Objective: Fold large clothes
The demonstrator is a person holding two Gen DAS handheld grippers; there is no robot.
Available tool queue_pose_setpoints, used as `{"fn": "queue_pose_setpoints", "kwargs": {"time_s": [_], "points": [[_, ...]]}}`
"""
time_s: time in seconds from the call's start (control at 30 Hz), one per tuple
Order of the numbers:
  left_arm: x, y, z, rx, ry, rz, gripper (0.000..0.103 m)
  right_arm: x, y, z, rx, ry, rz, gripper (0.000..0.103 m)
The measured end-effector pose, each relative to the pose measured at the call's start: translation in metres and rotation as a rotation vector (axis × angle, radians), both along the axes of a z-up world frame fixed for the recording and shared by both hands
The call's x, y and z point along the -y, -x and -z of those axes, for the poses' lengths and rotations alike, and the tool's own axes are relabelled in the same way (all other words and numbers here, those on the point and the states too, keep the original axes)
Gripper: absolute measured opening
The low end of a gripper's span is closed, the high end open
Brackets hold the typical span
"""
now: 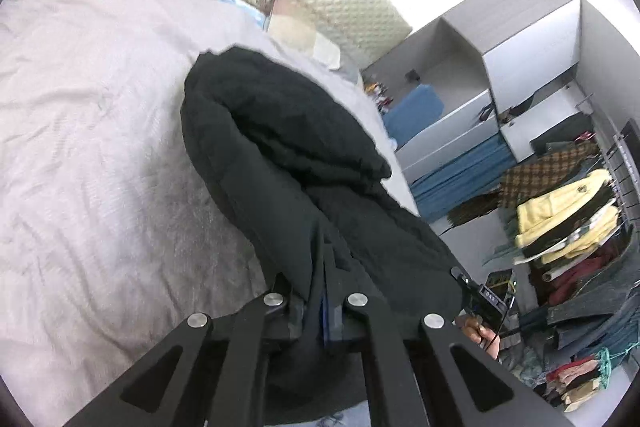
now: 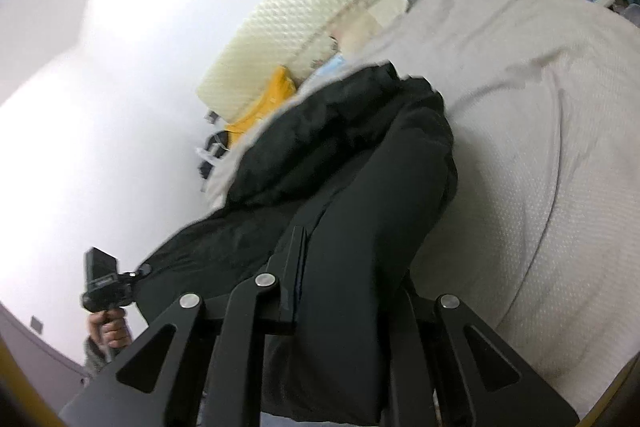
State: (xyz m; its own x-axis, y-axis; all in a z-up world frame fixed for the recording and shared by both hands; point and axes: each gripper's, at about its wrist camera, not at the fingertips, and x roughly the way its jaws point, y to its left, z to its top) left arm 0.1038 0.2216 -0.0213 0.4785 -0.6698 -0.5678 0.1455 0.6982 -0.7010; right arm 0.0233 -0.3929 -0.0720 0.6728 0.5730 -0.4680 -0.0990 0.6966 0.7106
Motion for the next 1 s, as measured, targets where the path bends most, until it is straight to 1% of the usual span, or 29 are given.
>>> {"fn": "queue_pose_setpoints", "kwargs": {"time_s": [0.13, 0.23, 0.33, 0.4, 0.47, 0.53, 0.63, 0.73, 0.77, 0.83, 0.9, 0.93, 1.0], "points": [[-0.009, 0.032, -0.022, 0.021, 0.025, -0.012, 0.003, 0.007, 0.031, -0.034, 0.052, 0.009, -0.023, 0.013], [-0.014, 0.057, -0.036, 0.024, 0.035, -0.004, 0.003, 0.011, 0.054, -0.056, 0.075, -0.008, -0.039, 0.013], [-0.017, 0.082, -0.052, 0.030, 0.015, 0.029, 0.003, 0.011, 0.081, -0.083, 0.115, 0.002, -0.057, 0.013], [-0.020, 0.095, -0.063, 0.038, 0.007, 0.041, 0.003, 0.008, 0.092, -0.096, 0.122, 0.013, -0.060, 0.013], [-0.015, 0.102, -0.072, 0.042, -0.002, 0.043, 0.003, 0.010, 0.091, -0.103, 0.113, 0.016, -0.055, 0.013], [-0.014, 0.099, -0.077, 0.039, -0.020, 0.044, 0.003, 0.012, 0.080, -0.107, 0.102, 0.009, -0.052, 0.013], [-0.012, 0.076, -0.079, 0.020, -0.028, 0.039, 0.003, 0.017, 0.051, -0.108, 0.075, 0.005, -0.038, 0.013], [-0.014, 0.047, -0.078, -0.018, -0.044, 0.018, 0.004, 0.023, 0.009, -0.107, 0.032, -0.006, -0.022, 0.014], [-0.013, 0.030, -0.079, -0.030, -0.067, 0.017, 0.004, 0.023, -0.006, -0.106, 0.017, -0.001, -0.015, 0.014], [-0.011, 0.004, -0.078, -0.047, -0.082, 0.004, 0.004, 0.025, -0.035, -0.104, -0.011, 0.013, -0.001, 0.014], [-0.006, -0.020, -0.076, -0.057, -0.115, -0.006, 0.004, 0.026, -0.076, -0.095, -0.054, 0.047, 0.025, 0.014], [-0.005, -0.030, -0.074, -0.057, -0.127, -0.010, 0.004, 0.026, -0.088, -0.093, -0.068, 0.053, 0.034, 0.014], [0.002, -0.058, -0.069, -0.063, -0.169, -0.033, 0.004, 0.026, -0.126, -0.079, -0.117, 0.061, 0.056, 0.014]]}}
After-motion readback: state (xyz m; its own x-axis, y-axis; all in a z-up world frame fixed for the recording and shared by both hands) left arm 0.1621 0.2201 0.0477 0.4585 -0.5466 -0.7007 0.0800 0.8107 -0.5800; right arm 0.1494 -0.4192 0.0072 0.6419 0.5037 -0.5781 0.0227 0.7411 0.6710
